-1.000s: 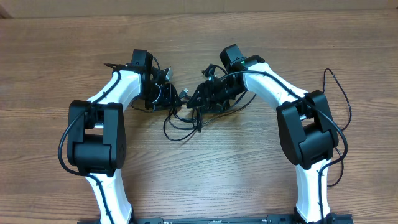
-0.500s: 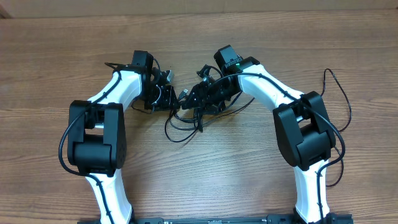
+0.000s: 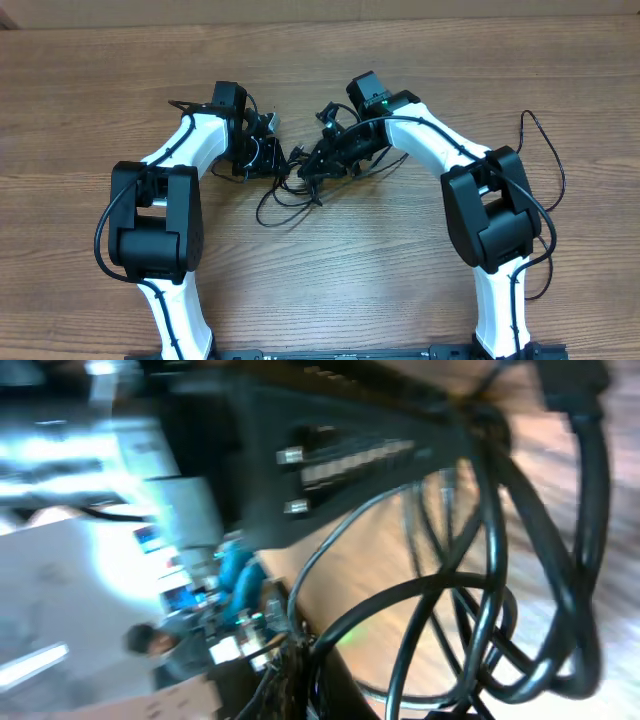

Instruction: Untangle cables

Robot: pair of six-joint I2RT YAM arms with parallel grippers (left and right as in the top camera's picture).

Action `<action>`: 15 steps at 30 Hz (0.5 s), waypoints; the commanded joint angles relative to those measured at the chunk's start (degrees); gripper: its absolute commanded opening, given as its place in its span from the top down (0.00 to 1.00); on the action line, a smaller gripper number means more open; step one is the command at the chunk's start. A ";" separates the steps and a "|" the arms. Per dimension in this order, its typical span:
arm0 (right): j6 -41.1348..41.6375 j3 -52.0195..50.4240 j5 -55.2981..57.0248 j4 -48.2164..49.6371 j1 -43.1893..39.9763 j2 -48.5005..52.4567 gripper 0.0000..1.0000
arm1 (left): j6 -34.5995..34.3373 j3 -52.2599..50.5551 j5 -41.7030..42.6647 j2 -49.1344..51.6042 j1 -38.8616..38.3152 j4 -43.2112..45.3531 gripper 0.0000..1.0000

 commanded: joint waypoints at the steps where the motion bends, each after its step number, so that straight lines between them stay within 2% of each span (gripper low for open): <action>1: -0.22 0.70 -11.52 1.05 -1.53 -1.64 0.96 | 1.57 -1.22 -4.24 1.05 -0.66 -0.31 0.71; 9: 0.13 0.70 -19.30 4.96 -3.78 -1.64 0.96 | 1.57 -1.22 -4.22 1.05 -0.66 -0.31 0.71; 15: 9.57 0.70 -19.19 9.90 -5.03 -1.64 0.96 | 1.55 -1.22 -4.22 1.05 -0.66 -0.28 0.71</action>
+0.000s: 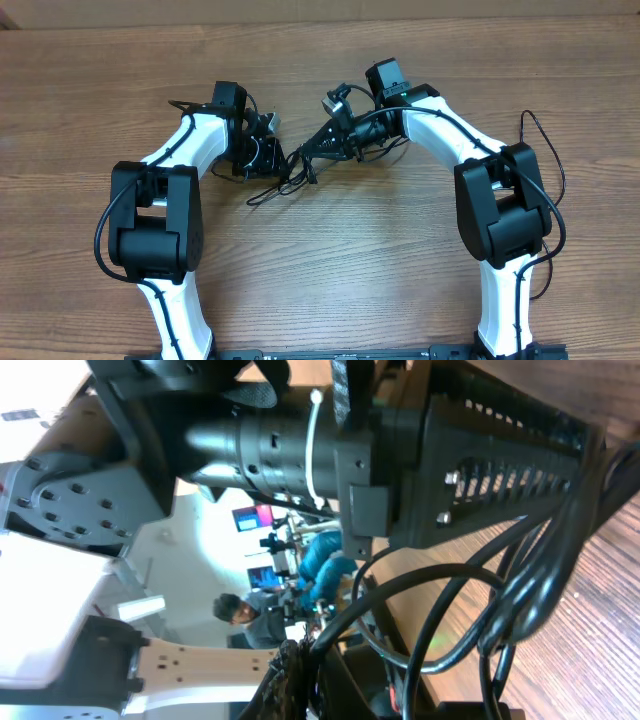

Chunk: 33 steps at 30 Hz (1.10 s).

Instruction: Untangle cables

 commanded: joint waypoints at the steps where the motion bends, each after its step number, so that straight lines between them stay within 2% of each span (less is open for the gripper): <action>1: 8.61 0.72 -3.50 3.23 -1.03 -1.64 0.96 | 1.55 -1.22 -4.26 1.05 -0.66 -0.31 0.72; 6: 21.94 0.72 1.33 10.27 -1.77 -1.64 0.96 | 1.55 -1.22 -4.28 1.05 -0.66 -0.31 0.72; 9: 29.05 0.72 9.05 14.64 -1.90 -1.64 0.96 | 1.55 -1.22 -4.28 1.05 -0.66 -0.31 0.72; 14: 38.25 0.72 18.67 15.52 -1.90 -1.64 0.96 | 1.55 -1.22 -4.28 1.05 -0.66 -0.31 0.72; 16: 42.18 0.72 18.56 15.93 -1.90 -1.64 0.96 | 1.55 -1.22 -4.28 1.05 -0.66 -0.31 0.72; 17: 49.64 0.72 17.79 17.14 -1.90 -1.64 0.96 | 1.55 -1.22 -4.28 1.05 -0.66 -0.31 0.72; 19: 54.75 0.72 17.09 19.54 -1.90 -1.64 0.96 | 1.57 -1.22 -4.28 1.05 -0.66 -0.31 0.72; 25: 61.09 0.72 16.59 33.73 -1.90 -1.64 0.96 | 1.55 -1.22 -4.28 1.05 -0.66 -0.33 0.72; 29: 70.23 0.72 14.93 44.39 -2.14 -1.64 0.96 | 1.57 -1.22 -4.28 1.05 -0.66 -0.33 0.72; 33: 74.66 0.72 14.99 53.24 -2.93 -1.64 0.96 | 1.57 -1.22 -4.28 1.05 -0.66 -0.33 0.72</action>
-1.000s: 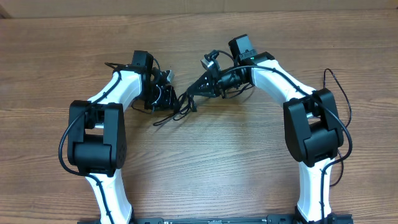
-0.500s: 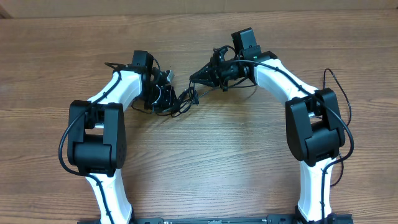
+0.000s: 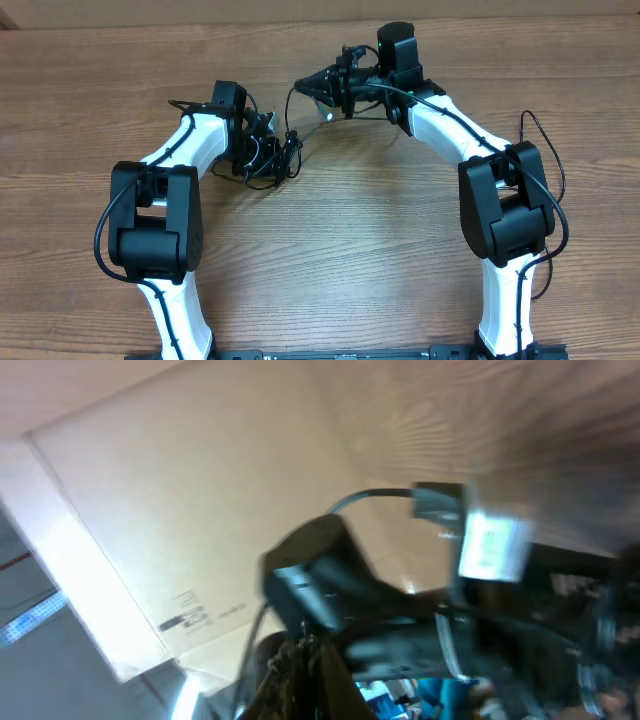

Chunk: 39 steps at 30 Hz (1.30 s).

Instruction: Untangle cables

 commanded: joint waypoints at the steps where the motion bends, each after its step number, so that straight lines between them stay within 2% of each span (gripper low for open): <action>1: 7.23 0.94 -0.48 5.84 -1.73 -1.64 0.96 | 1.60 -1.25 -4.11 1.05 -0.66 -0.63 0.72; 4: 5.20 0.94 -0.59 4.76 -2.19 -1.64 0.96 | 1.60 -1.25 -4.11 1.05 -0.66 -0.63 0.72; 8: -1.86 0.94 -1.55 -0.17 -2.23 -1.64 0.96 | 1.60 -1.25 -4.11 1.05 -0.66 -0.63 0.72; 13: -15.23 0.94 -1.64 -12.07 -2.23 -1.64 0.96 | 1.60 -1.25 -4.11 1.05 -0.66 -0.63 0.72; 16: -28.50 0.94 -1.57 -23.26 -2.23 -1.64 0.95 | 1.60 -1.25 -4.13 1.05 -0.66 -0.63 0.72; 22: -50.18 0.94 -1.36 -37.88 -2.23 -1.64 0.76 | 1.60 -1.25 -4.13 1.05 -0.66 -0.61 0.72; 24: -55.76 0.94 -0.63 -42.23 -2.23 -1.64 0.73 | 1.60 -1.25 -4.13 1.05 -0.66 -0.61 0.72; 30: -57.96 0.94 11.26 -52.52 -2.12 -1.64 0.67 | 1.60 -1.25 -4.13 1.05 -0.66 -0.61 0.71; 34: -58.69 0.94 18.82 -57.35 -2.12 -1.64 0.74 | 1.60 -1.25 -4.13 1.05 -0.66 -0.61 0.71; 35: -61.16 0.94 19.63 -58.86 -2.12 -1.64 0.76 | 1.60 -1.25 -4.13 1.05 -0.66 -0.61 0.71; 39: -65.33 0.92 19.65 -62.90 -1.99 -1.64 0.76 | 1.60 -1.25 -4.13 1.05 -0.66 -0.61 0.70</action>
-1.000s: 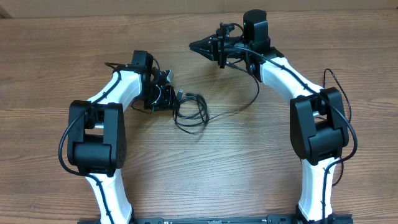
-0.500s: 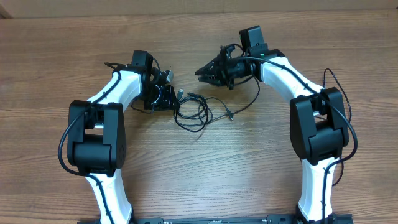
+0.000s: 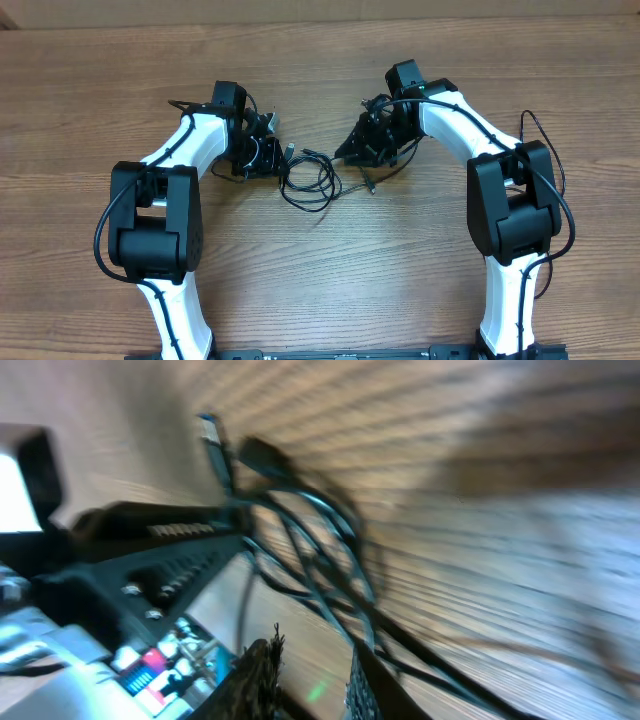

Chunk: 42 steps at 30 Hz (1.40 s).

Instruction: Untangle cables

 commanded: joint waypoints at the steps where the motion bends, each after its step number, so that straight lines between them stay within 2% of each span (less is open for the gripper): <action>1: -5.70 0.37 3.43 -2.69 0.63 -1.53 0.75 | 1.57 -1.25 -3.96 1.09 -0.66 -0.22 0.70; 8: -5.66 0.37 11.67 -7.48 3.82 -1.53 0.72 | 1.57 -1.25 -3.96 1.09 -0.66 -0.22 0.70; 15: -5.22 0.37 13.92 -7.30 7.85 -1.53 0.67 | 1.57 -1.25 -3.96 1.09 -0.66 -0.20 0.70; 19: -4.98 0.37 16.79 -7.21 9.14 -1.53 0.69 | 1.57 -1.25 -3.96 1.09 -0.66 -0.20 0.70; 23: -4.98 0.37 18.12 -7.15 9.29 -1.53 0.76 | 1.57 -1.25 -3.96 1.09 -0.66 -0.20 0.69; 32: -5.03 0.37 23.63 -6.47 9.29 -1.53 0.76 | 1.57 -1.25 -3.96 1.09 -0.66 -0.20 0.68; 40: -5.03 0.37 23.56 -5.09 9.22 -1.53 0.61 | 1.57 -1.25 -3.96 1.09 -0.66 -0.20 0.68; 41: -5.05 0.37 23.34 -5.01 9.22 -1.53 0.61 | 1.57 -1.25 -3.96 1.09 -0.66 -0.20 0.68; 42: -5.05 0.39 22.60 -4.76 9.20 -1.53 0.67 | 1.55 -1.25 -3.96 1.09 -0.66 -0.20 0.68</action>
